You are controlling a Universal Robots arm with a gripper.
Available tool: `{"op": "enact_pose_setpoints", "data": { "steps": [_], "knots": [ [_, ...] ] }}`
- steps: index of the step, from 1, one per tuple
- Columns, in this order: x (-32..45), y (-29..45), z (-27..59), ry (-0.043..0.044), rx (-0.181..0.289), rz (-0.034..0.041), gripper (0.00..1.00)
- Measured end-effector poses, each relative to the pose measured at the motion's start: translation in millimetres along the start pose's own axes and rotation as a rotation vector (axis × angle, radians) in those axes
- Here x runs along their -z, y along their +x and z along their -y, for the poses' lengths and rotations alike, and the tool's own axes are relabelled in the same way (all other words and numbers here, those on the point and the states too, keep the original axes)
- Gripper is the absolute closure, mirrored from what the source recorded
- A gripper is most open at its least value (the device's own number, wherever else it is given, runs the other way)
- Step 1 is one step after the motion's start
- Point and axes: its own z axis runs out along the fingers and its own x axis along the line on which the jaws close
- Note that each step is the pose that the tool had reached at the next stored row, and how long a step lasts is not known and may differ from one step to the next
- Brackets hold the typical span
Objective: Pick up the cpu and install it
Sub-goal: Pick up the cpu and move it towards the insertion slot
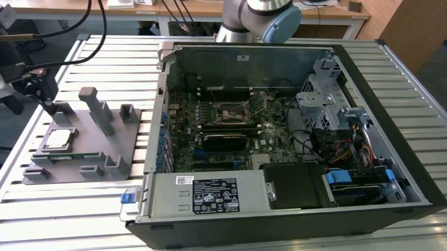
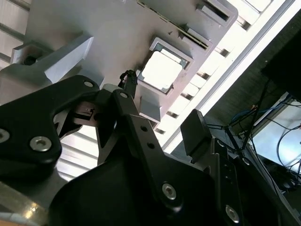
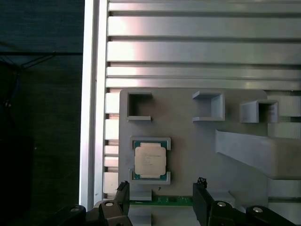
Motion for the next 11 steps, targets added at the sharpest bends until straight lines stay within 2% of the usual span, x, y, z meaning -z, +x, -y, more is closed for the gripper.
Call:
{"op": "enact_pose_setpoints", "data": {
  "steps": [11],
  "knots": [
    [-15.0, -0.1, 0.8, 0.0, 0.001, 0.0, 0.36]
  ]
}}
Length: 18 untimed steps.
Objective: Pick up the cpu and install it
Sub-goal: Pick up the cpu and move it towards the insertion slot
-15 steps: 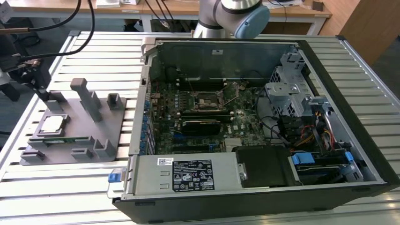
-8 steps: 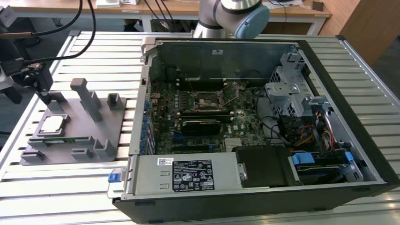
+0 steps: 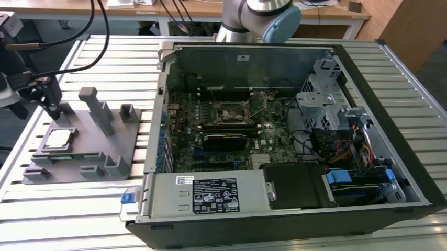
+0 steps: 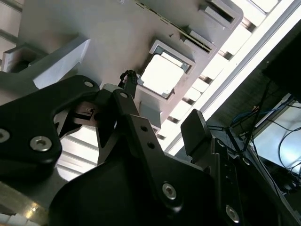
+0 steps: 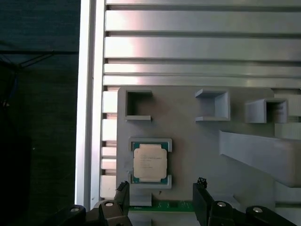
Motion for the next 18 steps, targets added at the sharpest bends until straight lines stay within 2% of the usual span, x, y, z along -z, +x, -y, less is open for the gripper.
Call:
{"op": "enact_pose_setpoints", "data": {
  "steps": [6, 18],
  "knots": [
    [-8.1, 0.2, 0.4, 0.0003, 0.001, -0.0001, 0.36],
    [-30.0, 0.6, 1.9, 0.0004, 0.013, -0.0005, 0.36]
  ]
}}
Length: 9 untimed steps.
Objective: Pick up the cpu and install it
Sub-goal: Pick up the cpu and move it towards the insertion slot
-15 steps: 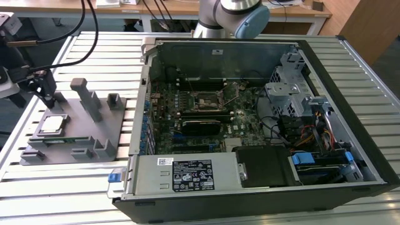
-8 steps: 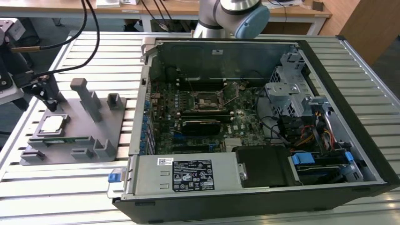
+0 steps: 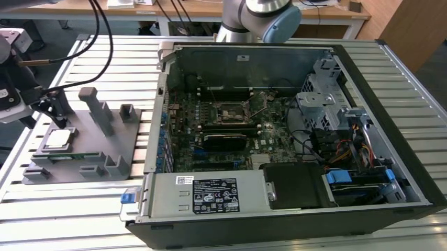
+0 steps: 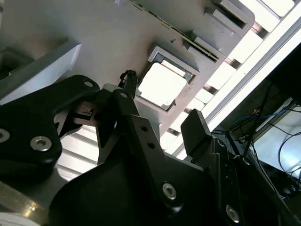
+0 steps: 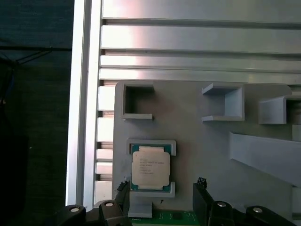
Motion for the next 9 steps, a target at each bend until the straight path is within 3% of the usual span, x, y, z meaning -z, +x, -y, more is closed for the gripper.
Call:
{"op": "enact_pose_setpoints", "data": {
  "steps": [4, 9],
  "knots": [
    [-6.0, 1.6, 0.2, -0.0005, 0.0, -0.0002, 0.36],
    [-6.3, 1.8, 0.1, -0.0018, 0.0, 0.0001, 0.36]
  ]
}}
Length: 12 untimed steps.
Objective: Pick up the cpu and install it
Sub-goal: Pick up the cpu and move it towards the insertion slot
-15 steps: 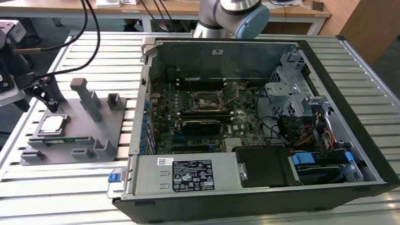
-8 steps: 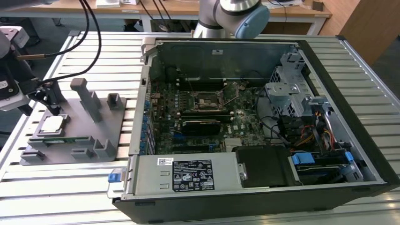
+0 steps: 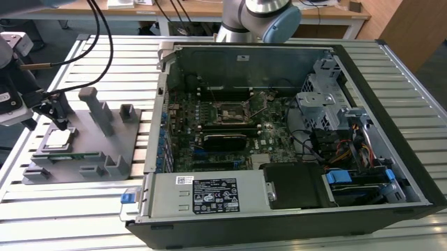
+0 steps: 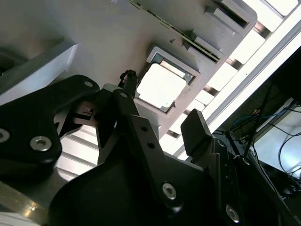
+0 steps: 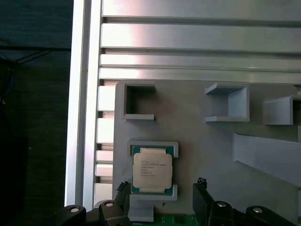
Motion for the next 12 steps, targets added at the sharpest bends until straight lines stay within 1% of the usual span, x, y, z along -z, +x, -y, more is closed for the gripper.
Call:
{"op": "enact_pose_setpoints", "data": {
  "steps": [2, 4, 5, 7, 8, 12],
  "knots": [
    [-0.7, 0.1, 0.1, -0.0006, 0.006, -0.0002, 0.36],
    [-1.7, 0.2, 0.1, -0.0007, 0.025, -0.0011, 0.36],
    [-2.8, 0.2, 0.2, -0.0007, 0.029, -0.0013, 0.34],
    [-6.2, 0.6, 0.4, -0.0004, 0.029, -0.0013, 0.34],
    [-8.0, 0.7, 0.4, 0.0, 0.029, -0.0012, 0.28],
    [-15.2, 1.2, 0.3, 0.001, 0.029, -0.0008, 0.28]
  ]
}}
